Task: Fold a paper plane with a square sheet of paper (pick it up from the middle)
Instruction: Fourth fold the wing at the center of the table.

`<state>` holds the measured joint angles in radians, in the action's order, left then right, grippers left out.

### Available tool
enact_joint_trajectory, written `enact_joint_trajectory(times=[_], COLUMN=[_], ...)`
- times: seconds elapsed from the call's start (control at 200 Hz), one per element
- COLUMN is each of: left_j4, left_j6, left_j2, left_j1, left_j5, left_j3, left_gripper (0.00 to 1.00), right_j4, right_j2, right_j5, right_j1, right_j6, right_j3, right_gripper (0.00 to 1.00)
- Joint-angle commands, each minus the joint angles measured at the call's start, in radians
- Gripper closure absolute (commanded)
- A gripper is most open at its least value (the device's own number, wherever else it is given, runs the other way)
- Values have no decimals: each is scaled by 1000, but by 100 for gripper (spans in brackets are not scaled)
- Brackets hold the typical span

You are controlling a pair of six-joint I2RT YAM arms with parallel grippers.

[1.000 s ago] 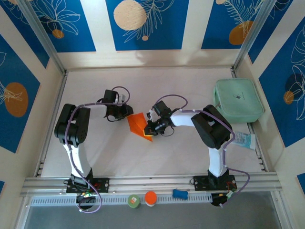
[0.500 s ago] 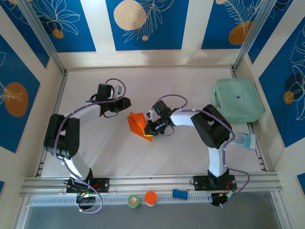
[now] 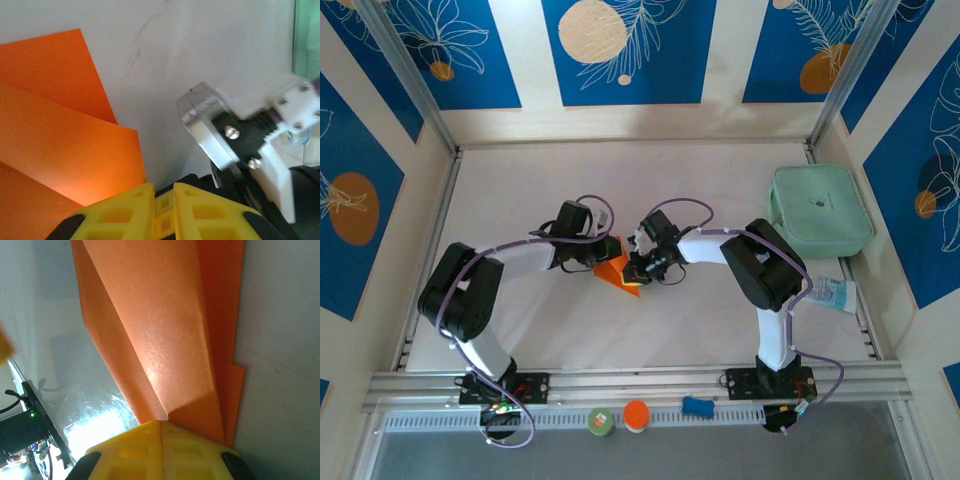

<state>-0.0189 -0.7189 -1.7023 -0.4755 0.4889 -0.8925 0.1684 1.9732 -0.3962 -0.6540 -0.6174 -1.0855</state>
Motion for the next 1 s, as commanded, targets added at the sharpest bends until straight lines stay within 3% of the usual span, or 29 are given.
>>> enact_joint_trajectory(times=[0.0,0.33,0.59,0.995], left_j4=[-18,-11,157,178], left_j6=[-22,-9,52,161], left_j2=[-44,-111,-140,-219], left_j1=[-15,-18,-4,160], left_j5=[0,-48,-233,-180], left_j3=[6,20,-41,-141], left_gripper=[83,84,85,84], right_j4=[161,166,181,177], right_j2=[79,79,85,94], right_j5=[120,125,137,140], right_j1=[4,4,4,6], right_j6=[13,13,28,39], right_j3=[53,61,82,154], right_gripper=[97,98,98,99])
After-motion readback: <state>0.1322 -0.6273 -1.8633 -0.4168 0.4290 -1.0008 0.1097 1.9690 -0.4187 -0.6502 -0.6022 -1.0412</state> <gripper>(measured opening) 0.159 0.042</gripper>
